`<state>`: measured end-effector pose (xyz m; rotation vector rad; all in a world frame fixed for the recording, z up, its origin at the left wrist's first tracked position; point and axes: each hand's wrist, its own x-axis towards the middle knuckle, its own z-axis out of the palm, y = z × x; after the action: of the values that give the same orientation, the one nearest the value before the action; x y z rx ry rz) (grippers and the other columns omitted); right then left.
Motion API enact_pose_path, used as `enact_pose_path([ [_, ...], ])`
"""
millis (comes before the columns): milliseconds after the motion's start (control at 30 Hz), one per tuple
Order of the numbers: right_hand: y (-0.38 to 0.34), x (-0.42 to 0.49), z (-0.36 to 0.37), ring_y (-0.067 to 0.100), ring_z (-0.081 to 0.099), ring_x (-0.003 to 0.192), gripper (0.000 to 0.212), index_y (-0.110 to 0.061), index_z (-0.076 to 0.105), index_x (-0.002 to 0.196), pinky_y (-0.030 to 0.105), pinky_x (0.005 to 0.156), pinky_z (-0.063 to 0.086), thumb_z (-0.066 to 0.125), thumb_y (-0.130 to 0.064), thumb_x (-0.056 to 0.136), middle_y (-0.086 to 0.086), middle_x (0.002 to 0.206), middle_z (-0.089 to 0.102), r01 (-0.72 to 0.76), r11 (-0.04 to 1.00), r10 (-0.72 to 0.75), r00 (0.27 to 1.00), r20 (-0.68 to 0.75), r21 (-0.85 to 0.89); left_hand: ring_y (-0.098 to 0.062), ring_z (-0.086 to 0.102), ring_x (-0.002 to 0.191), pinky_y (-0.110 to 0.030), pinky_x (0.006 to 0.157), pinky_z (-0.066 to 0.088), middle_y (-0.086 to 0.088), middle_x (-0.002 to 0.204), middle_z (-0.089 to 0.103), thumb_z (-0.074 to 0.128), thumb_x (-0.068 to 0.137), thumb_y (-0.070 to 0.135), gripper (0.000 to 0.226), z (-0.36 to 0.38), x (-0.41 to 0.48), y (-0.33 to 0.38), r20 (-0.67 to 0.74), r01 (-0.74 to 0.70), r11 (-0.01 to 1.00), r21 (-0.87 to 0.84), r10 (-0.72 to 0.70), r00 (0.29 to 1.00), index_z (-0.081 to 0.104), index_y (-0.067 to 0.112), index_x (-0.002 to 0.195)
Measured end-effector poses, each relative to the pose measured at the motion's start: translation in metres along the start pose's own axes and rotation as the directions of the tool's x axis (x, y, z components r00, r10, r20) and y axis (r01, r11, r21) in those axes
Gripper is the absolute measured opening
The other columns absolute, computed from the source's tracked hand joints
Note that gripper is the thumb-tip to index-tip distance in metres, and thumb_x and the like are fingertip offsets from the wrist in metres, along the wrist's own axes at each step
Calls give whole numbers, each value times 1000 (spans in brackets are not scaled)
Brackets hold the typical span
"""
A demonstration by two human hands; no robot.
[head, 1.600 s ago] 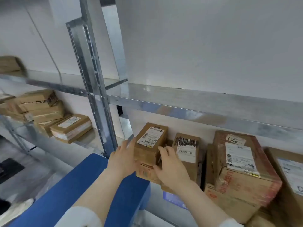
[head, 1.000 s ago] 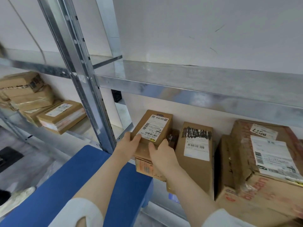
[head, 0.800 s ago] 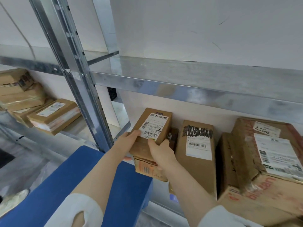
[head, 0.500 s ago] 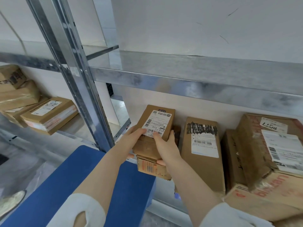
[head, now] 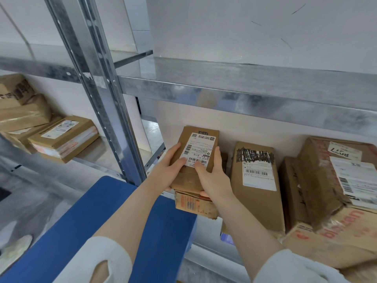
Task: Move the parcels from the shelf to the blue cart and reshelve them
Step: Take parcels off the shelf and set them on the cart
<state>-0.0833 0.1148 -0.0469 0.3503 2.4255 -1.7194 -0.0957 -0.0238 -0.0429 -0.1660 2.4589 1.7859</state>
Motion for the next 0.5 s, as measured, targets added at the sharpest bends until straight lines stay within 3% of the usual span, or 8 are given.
enact_pose_path([
  [100,0,1,-1,20,56,97,73,-55,-1,143,46,89,53,49,-49,91,-3,128,53,14,1000,-14,1000,7,4,-14,47,117,-38,100,46,11,138,44,47,98,40,46,2,0,0,-9,-21,999,42,21,1000,33,46,141],
  [300,0,-2,-4,16,55,91,74,-57,0,142,46,87,54,50,-45,89,-9,114,49,18,999,-18,1000,15,31,-13,50,110,-45,93,51,17,125,46,50,95,42,48,2,-12,3,-15,-18,998,58,19,1000,32,48,140],
  [500,-5,-26,-8,17,53,92,76,-59,0,141,47,88,53,52,-45,88,-11,111,46,73,997,-74,996,56,26,5,48,90,-24,71,49,34,103,45,51,94,43,50,-7,-46,11,-84,-19,999,45,23,996,31,52,139],
])
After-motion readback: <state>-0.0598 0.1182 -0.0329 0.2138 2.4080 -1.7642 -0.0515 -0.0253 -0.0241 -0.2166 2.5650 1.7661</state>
